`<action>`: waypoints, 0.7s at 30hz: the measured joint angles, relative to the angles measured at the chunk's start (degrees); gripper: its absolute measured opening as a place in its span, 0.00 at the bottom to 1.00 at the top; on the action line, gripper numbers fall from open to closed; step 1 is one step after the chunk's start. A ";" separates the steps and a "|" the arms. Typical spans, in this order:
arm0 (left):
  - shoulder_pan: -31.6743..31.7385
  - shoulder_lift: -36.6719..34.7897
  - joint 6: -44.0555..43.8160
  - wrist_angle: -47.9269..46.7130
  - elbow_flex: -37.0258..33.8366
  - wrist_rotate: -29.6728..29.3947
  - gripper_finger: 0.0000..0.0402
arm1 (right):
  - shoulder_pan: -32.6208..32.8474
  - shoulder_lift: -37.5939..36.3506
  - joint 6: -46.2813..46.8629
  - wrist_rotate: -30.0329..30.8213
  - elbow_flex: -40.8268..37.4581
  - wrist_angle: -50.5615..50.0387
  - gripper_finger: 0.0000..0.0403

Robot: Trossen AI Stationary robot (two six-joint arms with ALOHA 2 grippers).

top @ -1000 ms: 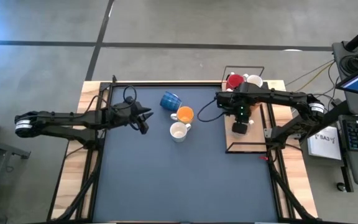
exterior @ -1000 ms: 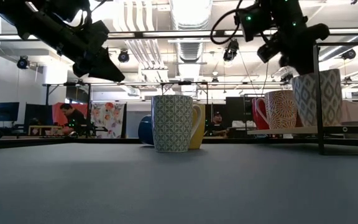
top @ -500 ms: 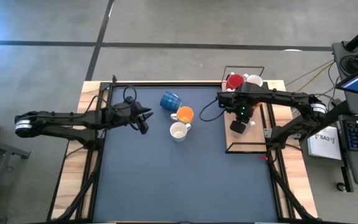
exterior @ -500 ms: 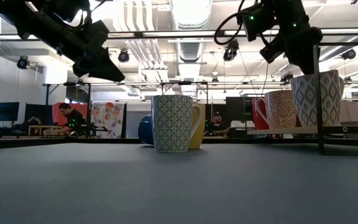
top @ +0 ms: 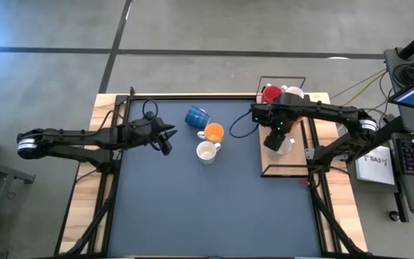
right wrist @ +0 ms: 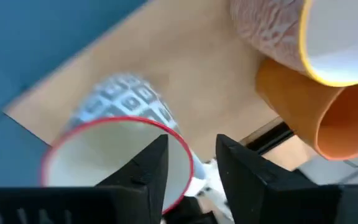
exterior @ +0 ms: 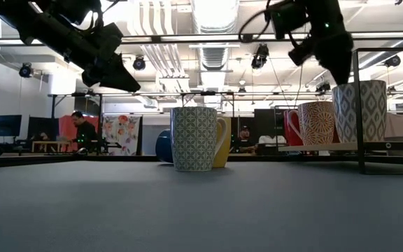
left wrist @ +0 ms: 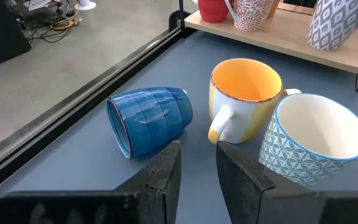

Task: Place coffee mugs
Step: Put the right gray patterned mug on the shelf

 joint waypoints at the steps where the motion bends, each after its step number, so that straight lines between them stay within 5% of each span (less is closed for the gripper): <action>1: 0.01 0.00 0.00 -0.01 0.00 0.01 0.21 | 0.02 0.00 1.19 -0.82 1.01 0.00 0.32; 10: -0.01 0.00 0.00 -0.01 0.00 0.01 0.21 | 0.70 0.00 14.31 -13.52 3.12 2.52 0.29; 21: 0.00 0.00 0.00 -0.08 0.00 0.01 0.21 | 3.08 0.00 17.03 -14.36 -0.50 6.45 0.30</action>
